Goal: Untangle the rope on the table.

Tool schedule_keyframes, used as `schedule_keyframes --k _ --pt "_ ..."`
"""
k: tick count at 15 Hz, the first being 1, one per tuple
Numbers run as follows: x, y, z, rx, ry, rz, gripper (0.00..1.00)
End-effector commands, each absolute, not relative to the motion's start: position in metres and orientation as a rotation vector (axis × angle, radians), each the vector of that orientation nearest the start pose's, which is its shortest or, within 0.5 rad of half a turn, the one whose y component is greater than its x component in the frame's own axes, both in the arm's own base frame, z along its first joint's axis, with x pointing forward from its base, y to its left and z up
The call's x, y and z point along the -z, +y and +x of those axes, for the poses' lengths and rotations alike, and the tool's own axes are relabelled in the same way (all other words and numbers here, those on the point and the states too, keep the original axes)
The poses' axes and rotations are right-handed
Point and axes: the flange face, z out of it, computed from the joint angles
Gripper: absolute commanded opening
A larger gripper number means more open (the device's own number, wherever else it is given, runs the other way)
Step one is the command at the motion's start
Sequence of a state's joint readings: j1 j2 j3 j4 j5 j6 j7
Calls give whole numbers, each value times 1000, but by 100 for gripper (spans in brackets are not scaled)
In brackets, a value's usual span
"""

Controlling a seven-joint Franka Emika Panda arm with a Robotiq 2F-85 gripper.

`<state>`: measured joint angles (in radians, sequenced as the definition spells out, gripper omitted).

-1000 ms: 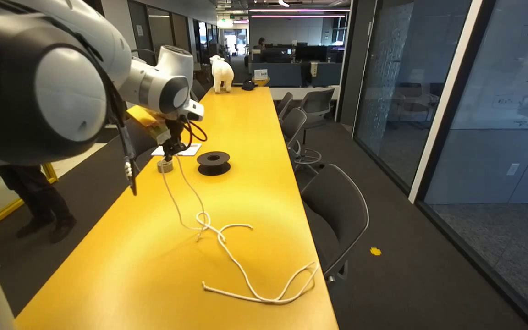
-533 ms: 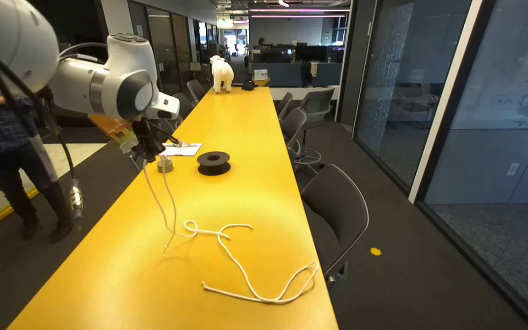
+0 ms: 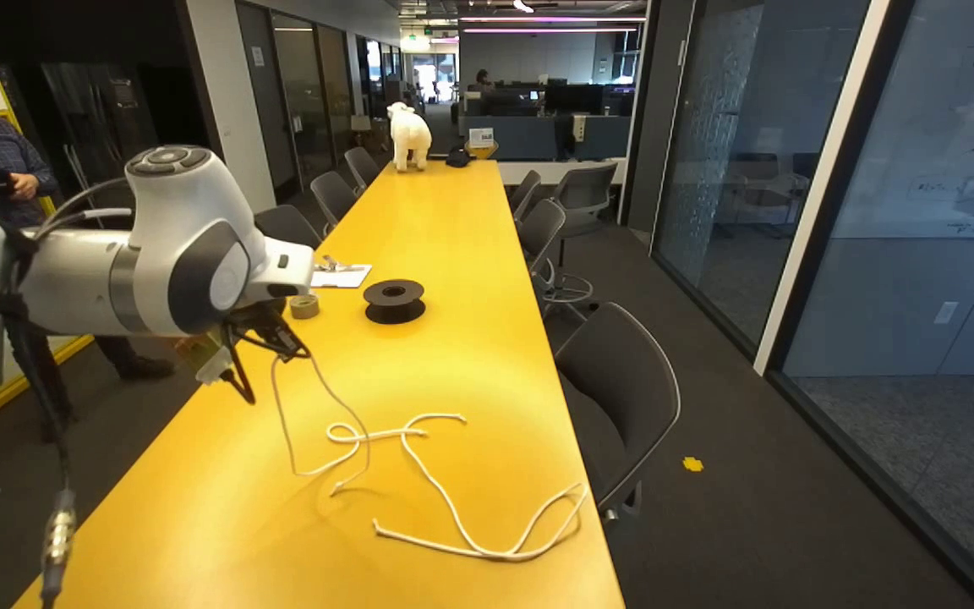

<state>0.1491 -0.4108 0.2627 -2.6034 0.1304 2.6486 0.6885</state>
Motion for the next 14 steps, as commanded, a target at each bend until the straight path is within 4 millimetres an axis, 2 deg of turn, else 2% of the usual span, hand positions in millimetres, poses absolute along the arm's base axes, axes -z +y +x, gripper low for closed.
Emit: schedule_keyframes --k 1,2,3,6,9,12,14 --pt "-404 146 368 704 585 -2813 4" --pt "-391 139 362 688 592 -2819 4" --pt "-394 143 382 670 601 -2825 4" --pt "-372 131 380 549 605 -2860 4" --pt "-348 117 379 346 615 -2892 4" --pt "-321 95 377 105 621 -2913 4" --pt "-307 80 380 35 615 -2925 4"
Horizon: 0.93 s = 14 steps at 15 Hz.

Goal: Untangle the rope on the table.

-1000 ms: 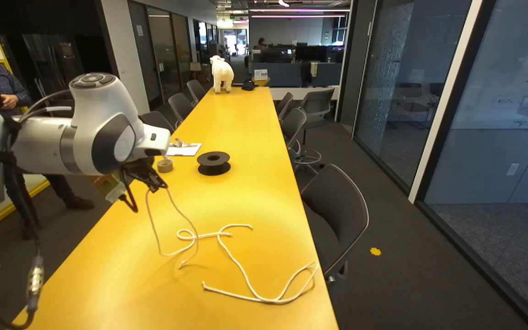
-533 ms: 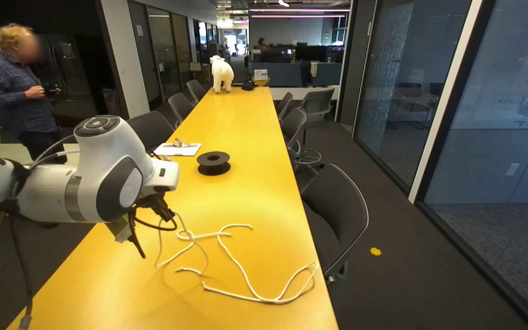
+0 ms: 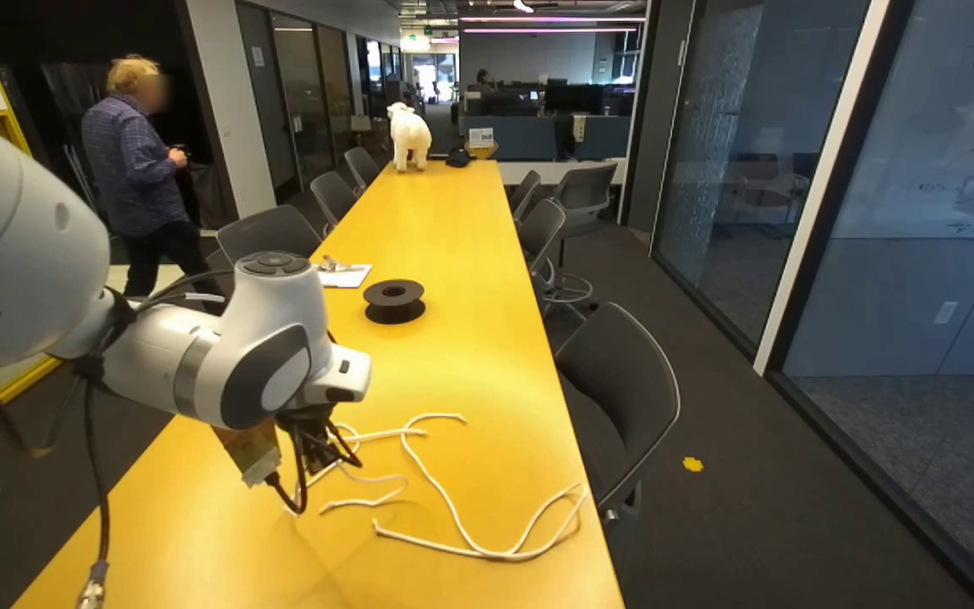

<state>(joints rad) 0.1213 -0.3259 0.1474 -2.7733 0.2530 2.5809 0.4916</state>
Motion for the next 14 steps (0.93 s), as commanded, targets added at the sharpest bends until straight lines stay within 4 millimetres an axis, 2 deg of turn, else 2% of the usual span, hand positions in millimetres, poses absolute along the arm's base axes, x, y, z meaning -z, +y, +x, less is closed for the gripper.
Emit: schedule_keyframes --k 1,5,6,8,10,14 --pt "-299 74 383 8 617 -2929 4" --pt "-256 57 395 -189 591 -2932 4" --pt "-238 53 399 -257 576 -2924 4" --pt "-213 52 405 -349 545 -2912 4" --pt "-194 59 410 -439 487 -2896 4" --pt "-165 94 418 -647 254 -2836 4"
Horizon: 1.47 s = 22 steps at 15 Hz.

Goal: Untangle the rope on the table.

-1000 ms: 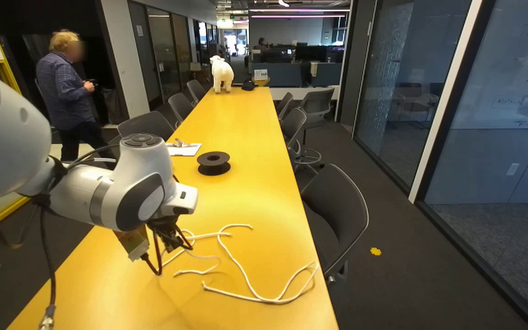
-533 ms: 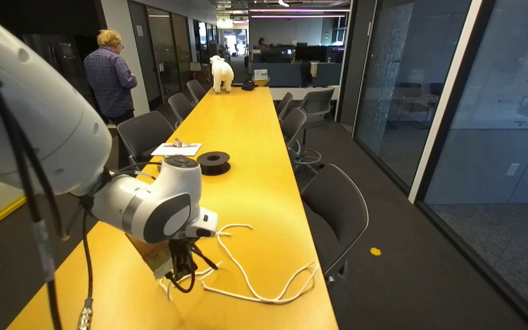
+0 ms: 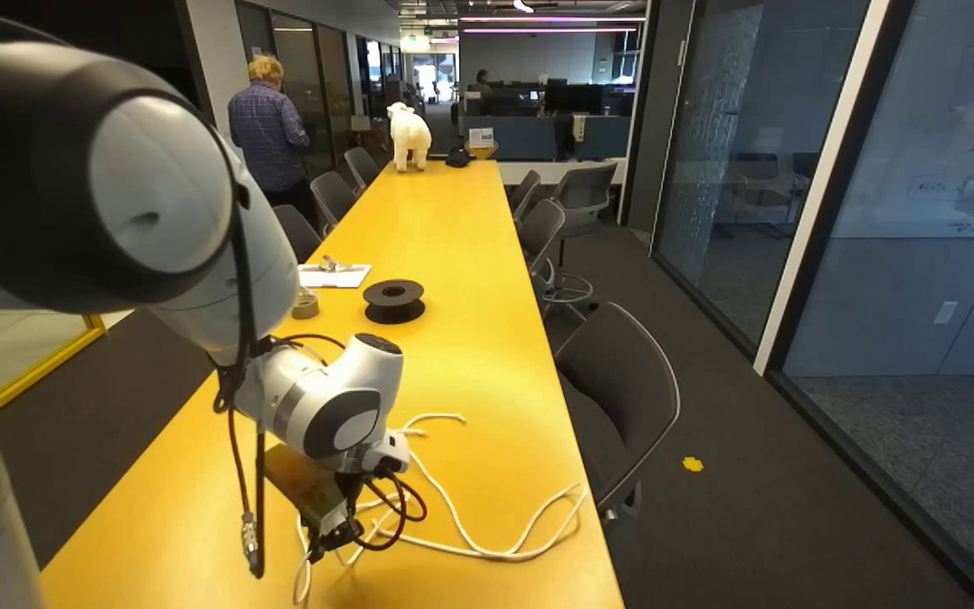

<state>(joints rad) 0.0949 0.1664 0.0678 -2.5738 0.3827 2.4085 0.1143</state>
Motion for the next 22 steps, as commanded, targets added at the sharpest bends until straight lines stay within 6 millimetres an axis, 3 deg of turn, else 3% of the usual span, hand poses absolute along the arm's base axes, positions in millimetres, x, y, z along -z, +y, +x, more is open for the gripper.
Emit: schedule_keyframes --k 1,5,9,15,18,22 --pt "-160 100 420 -681 211 -2829 4" --pt "-161 119 438 -656 101 -2810 4" --pt "-183 122 457 -557 42 -2764 4" --pt "-179 89 473 -518 86 -2700 4" --pt "-166 71 472 -565 118 -2656 4" --pt "-142 62 464 -693 130 -2590 4"
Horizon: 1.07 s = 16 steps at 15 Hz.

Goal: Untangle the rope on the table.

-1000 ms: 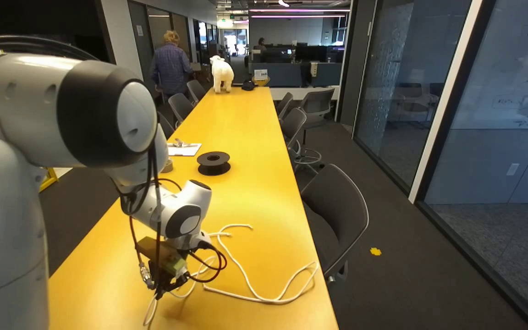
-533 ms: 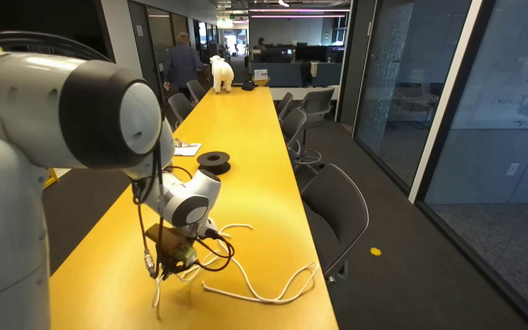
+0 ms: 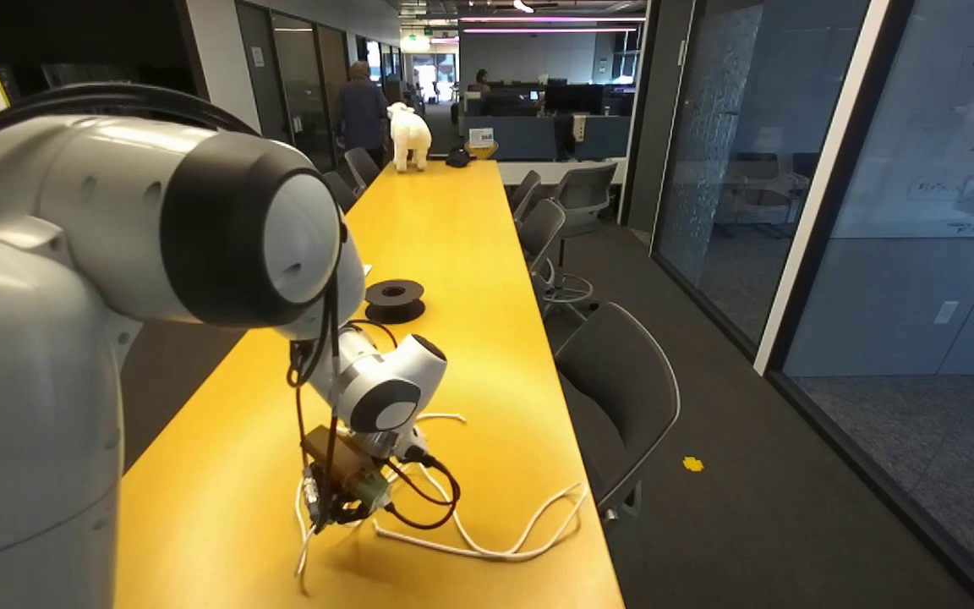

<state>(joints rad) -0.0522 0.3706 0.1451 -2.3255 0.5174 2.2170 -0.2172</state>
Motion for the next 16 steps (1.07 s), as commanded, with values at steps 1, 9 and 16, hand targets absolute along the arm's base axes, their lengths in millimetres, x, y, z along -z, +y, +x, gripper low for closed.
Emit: schedule_keyframes --k 1,9,16 --pt "-137 61 463 -720 136 -2577 4" --pt "-111 42 463 -795 231 -2549 4" --pt "-109 28 467 -770 271 -2562 5"
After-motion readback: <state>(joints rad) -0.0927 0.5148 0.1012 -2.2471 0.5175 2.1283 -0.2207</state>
